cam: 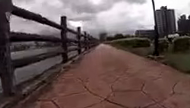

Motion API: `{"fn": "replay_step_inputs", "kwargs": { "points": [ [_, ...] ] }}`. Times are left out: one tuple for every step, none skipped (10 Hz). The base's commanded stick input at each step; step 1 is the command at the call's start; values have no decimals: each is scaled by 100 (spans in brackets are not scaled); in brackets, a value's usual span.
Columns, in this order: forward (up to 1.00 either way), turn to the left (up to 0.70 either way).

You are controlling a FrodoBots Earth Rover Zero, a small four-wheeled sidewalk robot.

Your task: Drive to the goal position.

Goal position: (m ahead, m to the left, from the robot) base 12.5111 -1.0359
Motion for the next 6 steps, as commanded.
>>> {"fn": "replay_step_inputs", "kwargs": {
  "points": [
    [100, -27],
    [100, -27],
    [100, -7],
    [100, -15],
    [100, -27],
    [100, -27]
  ]
}}
